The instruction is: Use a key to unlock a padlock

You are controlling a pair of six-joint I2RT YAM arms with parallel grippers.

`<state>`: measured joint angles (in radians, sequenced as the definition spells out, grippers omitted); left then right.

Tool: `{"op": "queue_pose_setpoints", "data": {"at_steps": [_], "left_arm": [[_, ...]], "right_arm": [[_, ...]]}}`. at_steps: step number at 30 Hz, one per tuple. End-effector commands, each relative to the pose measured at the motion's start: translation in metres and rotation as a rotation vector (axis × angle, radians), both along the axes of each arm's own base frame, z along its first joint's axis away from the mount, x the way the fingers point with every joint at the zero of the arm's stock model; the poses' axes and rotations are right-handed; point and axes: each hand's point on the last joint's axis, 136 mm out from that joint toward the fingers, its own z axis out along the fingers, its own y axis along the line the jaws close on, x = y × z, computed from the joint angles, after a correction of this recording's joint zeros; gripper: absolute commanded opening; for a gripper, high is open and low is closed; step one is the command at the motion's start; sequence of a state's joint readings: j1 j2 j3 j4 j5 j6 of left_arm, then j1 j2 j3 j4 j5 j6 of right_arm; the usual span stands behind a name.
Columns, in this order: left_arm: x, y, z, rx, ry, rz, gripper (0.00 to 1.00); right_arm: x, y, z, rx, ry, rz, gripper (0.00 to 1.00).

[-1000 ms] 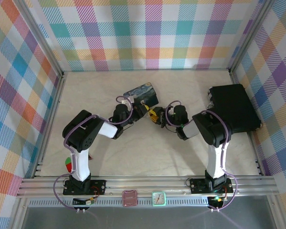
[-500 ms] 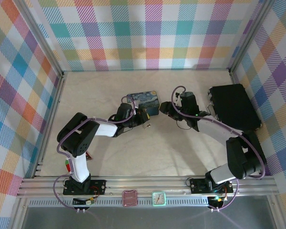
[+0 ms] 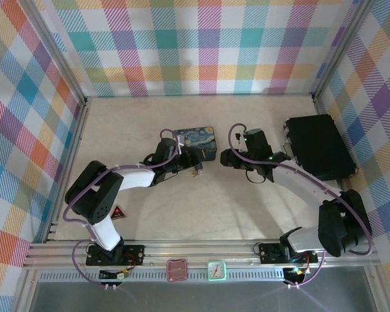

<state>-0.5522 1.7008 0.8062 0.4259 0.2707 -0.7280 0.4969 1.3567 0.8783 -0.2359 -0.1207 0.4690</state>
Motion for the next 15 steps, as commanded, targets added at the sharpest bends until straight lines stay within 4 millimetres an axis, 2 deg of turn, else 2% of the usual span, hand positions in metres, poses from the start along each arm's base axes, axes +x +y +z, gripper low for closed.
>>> {"op": "queue_pose_setpoints", "data": {"at_steps": [1, 4, 6, 10, 15], "left_arm": [[-0.003, 0.020, 0.008, -0.007, 0.021, 0.043, 0.83], [-0.001, 0.036, 0.012, -0.021, 0.040, 0.086, 0.83], [0.000, 0.038, 0.017, -0.041, 0.038, 0.077, 0.81], [-0.007, 0.023, 0.012, -0.109, 0.049, 0.014, 0.75], [-0.013, 0.011, 0.000, -0.148, -0.008, 0.037, 0.63]], "right_arm": [[-0.014, 0.010, -0.009, -0.063, -0.013, 0.078, 0.54], [-0.020, 0.029, -0.022, -0.110, -0.003, 0.155, 0.54], [-0.020, 0.039, -0.028, -0.143, 0.005, 0.176, 0.54], [-0.016, 0.052, -0.037, -0.112, 0.037, 0.162, 0.54], [-0.012, 0.050, -0.035, -0.085, 0.018, 0.117, 0.54]]}}
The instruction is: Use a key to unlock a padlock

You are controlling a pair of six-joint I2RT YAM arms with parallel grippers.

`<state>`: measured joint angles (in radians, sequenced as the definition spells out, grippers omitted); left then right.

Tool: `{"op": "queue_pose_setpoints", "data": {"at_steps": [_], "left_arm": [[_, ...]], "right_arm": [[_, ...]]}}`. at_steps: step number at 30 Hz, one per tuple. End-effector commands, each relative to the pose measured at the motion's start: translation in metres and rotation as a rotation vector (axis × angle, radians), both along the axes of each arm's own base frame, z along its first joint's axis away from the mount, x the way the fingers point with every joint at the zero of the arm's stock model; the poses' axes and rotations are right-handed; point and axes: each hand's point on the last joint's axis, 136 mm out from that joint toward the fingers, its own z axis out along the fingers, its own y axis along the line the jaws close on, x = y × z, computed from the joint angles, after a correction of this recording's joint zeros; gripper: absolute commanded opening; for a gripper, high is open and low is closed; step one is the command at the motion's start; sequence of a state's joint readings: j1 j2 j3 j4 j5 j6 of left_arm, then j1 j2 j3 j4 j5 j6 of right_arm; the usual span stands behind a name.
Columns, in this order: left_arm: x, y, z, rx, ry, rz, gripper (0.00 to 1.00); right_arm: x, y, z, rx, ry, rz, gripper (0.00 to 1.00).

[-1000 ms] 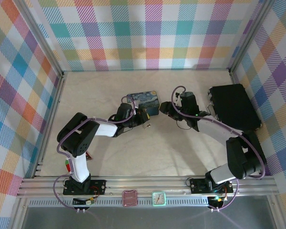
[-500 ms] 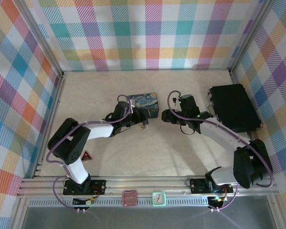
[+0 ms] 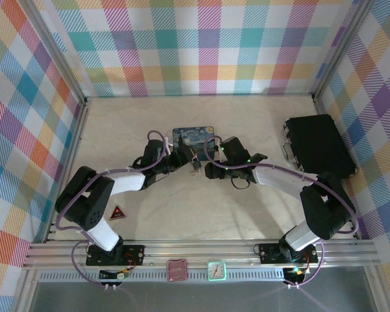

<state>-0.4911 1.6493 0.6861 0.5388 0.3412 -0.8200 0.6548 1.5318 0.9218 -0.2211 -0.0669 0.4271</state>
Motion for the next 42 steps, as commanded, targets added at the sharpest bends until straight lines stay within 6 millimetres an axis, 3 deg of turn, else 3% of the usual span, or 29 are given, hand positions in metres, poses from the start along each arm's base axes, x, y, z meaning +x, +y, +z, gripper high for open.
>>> {"op": "queue_pose_setpoints", "data": {"at_steps": [1, 7, 17, 21, 26, 32, 39, 42], "left_arm": [[-0.005, -0.015, 0.000, -0.018, -0.074, 0.010, 0.63], [0.007, -0.013, -0.010, 0.076, -0.128, 0.171, 0.63], [0.029, -0.031, -0.036, 0.090, -0.081, 0.184, 0.56], [0.028, -0.036, -0.045, 0.110, -0.060, 0.160, 0.56], [0.021, -0.042, -0.054, 0.121, -0.047, 0.134, 0.47], [0.006, -0.029, -0.066, 0.243, -0.017, 0.111, 0.51], [-0.002, -0.037, -0.072, 0.257, 0.011, 0.040, 0.51], [-0.002, -0.035, -0.078, 0.278, 0.011, 0.037, 0.43]], "right_arm": [[0.007, 0.000, 0.012, 0.034, -0.039, -0.040, 0.54], [0.003, -0.009, 0.022, 0.038, -0.069, -0.063, 0.54], [-0.006, -0.019, 0.025, 0.090, -0.089, -0.111, 0.53], [-0.007, -0.021, 0.022, 0.101, -0.095, -0.124, 0.53], [-0.005, -0.019, 0.019, 0.096, -0.091, -0.123, 0.53], [0.002, -0.018, 0.024, 0.113, -0.097, -0.120, 0.53], [0.006, -0.023, 0.025, 0.113, -0.086, -0.139, 0.54], [0.007, -0.024, 0.026, 0.112, -0.089, -0.144, 0.54]]}}
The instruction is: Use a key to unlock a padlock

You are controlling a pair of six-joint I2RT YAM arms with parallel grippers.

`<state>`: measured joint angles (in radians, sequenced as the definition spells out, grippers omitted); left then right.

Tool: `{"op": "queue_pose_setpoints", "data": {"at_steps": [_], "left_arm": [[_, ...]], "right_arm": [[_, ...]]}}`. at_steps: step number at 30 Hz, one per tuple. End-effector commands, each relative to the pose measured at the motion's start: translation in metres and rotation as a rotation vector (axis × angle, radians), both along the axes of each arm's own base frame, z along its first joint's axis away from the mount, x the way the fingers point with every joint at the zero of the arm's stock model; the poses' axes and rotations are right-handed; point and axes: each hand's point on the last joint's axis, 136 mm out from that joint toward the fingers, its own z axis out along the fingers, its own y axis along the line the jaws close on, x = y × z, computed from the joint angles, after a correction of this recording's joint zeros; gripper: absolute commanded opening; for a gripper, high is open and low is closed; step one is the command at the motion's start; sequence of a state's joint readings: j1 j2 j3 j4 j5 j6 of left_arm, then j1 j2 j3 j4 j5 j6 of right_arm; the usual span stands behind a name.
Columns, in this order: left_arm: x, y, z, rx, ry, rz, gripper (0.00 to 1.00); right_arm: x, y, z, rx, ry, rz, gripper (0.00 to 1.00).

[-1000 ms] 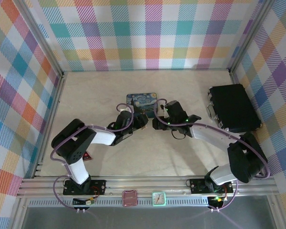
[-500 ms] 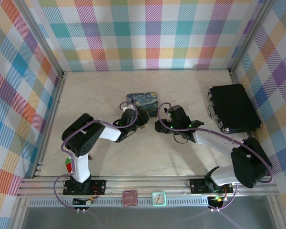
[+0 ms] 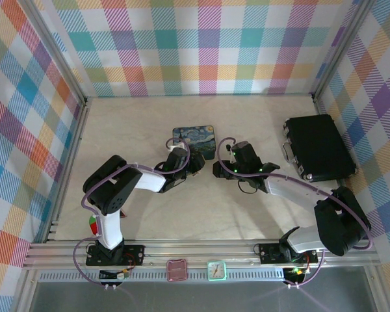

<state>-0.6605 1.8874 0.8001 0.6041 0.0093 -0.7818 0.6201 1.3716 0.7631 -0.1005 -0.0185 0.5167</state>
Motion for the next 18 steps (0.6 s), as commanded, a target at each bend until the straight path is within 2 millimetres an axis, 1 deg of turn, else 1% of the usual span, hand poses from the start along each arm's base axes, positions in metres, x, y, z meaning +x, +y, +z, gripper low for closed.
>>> {"op": "queue_pose_setpoints", "data": {"at_steps": [1, 3, 5, 11, 12, 13, 16, 18], "left_arm": [[-0.019, 0.001, -0.026, 0.077, 0.084, -0.051, 0.38], [-0.017, -0.001, -0.028, 0.071, 0.086, -0.053, 0.30], [-0.016, -0.003, -0.028, 0.056, 0.085, -0.052, 0.29], [-0.011, -0.006, -0.015, 0.010, 0.062, -0.047, 0.14], [-0.009, -0.007, -0.010, -0.014, 0.061, -0.044, 0.10], [-0.009, -0.008, -0.006, -0.042, 0.063, -0.041, 0.00], [-0.005, -0.011, 0.014, -0.138, 0.058, -0.024, 0.00], [-0.003, -0.012, 0.025, -0.203, 0.057, -0.013, 0.00]], "right_arm": [[0.009, 0.004, 0.012, 0.029, -0.017, -0.011, 0.54], [0.009, 0.004, 0.012, 0.033, -0.015, -0.015, 0.54], [0.009, 0.004, 0.011, 0.033, -0.013, -0.017, 0.54], [0.009, 0.003, 0.007, 0.041, -0.004, -0.019, 0.54], [0.009, 0.004, 0.006, 0.053, 0.004, -0.016, 0.54], [0.009, 0.005, 0.005, 0.066, 0.009, -0.015, 0.54], [0.010, 0.008, 0.002, 0.137, 0.040, -0.022, 0.54], [0.011, 0.014, 0.004, 0.220, 0.053, -0.011, 0.53]]}}
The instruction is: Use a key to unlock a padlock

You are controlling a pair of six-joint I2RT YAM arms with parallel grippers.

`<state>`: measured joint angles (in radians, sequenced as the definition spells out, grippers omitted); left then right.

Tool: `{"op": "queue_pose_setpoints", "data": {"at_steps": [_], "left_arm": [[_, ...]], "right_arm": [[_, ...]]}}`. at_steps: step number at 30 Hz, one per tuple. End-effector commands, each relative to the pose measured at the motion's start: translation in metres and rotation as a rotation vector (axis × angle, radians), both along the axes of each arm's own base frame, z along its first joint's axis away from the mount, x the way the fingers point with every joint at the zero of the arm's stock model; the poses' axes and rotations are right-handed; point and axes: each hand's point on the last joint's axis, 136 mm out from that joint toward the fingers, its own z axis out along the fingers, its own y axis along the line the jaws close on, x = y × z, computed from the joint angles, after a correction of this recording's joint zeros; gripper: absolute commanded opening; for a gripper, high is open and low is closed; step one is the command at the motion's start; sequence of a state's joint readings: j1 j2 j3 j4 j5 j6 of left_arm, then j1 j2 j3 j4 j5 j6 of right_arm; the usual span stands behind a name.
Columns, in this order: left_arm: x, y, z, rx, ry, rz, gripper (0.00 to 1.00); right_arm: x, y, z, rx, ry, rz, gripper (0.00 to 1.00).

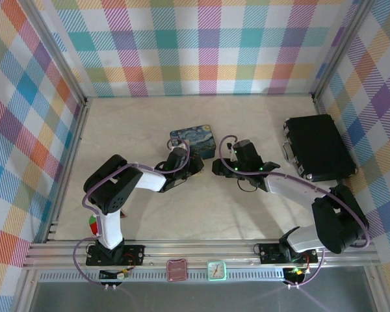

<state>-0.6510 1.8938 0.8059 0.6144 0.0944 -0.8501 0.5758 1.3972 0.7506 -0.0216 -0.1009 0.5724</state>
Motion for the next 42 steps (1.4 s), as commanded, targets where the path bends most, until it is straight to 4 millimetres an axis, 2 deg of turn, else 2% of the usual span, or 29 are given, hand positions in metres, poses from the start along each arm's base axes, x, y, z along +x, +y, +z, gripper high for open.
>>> {"op": "queue_pose_setpoints", "data": {"at_steps": [1, 4, 6, 11, 17, 20, 24, 33, 39, 42], "left_arm": [[0.003, -0.004, 0.030, -0.154, 0.000, 0.021, 0.00], [0.007, -0.008, 0.046, -0.268, 0.000, 0.037, 0.00], [0.008, -0.010, 0.051, -0.322, -0.004, 0.048, 0.00], [0.008, -0.009, 0.052, -0.354, -0.016, 0.058, 0.00], [0.004, -0.008, 0.054, -0.352, -0.019, 0.047, 0.00], [0.004, -0.008, 0.054, -0.356, -0.019, 0.043, 0.00], [0.007, -0.007, 0.058, -0.381, -0.027, 0.051, 0.00], [0.014, -0.005, 0.065, -0.395, -0.057, 0.075, 0.00], [0.017, -0.006, 0.072, -0.410, -0.072, 0.078, 0.00], [0.017, -0.004, 0.071, -0.405, -0.072, 0.085, 0.00]], "right_arm": [[0.002, 0.015, 0.004, 0.168, 0.029, 0.016, 0.51], [0.003, 0.024, 0.002, 0.261, 0.037, 0.025, 0.37], [0.006, 0.029, -0.001, 0.306, 0.030, 0.026, 0.32], [0.016, 0.037, -0.010, 0.390, 0.023, 0.006, 0.35], [0.039, 0.039, -0.013, 0.404, -0.054, -0.011, 0.34], [0.045, 0.047, -0.010, 0.447, -0.068, 0.025, 0.34], [0.045, 0.060, -0.013, 0.510, -0.050, 0.075, 0.32], [0.031, 0.070, -0.014, 0.591, -0.021, 0.101, 0.34], [0.030, 0.066, -0.019, 0.592, 0.000, 0.058, 0.35], [0.032, 0.067, -0.017, 0.612, 0.019, 0.046, 0.32]]}}
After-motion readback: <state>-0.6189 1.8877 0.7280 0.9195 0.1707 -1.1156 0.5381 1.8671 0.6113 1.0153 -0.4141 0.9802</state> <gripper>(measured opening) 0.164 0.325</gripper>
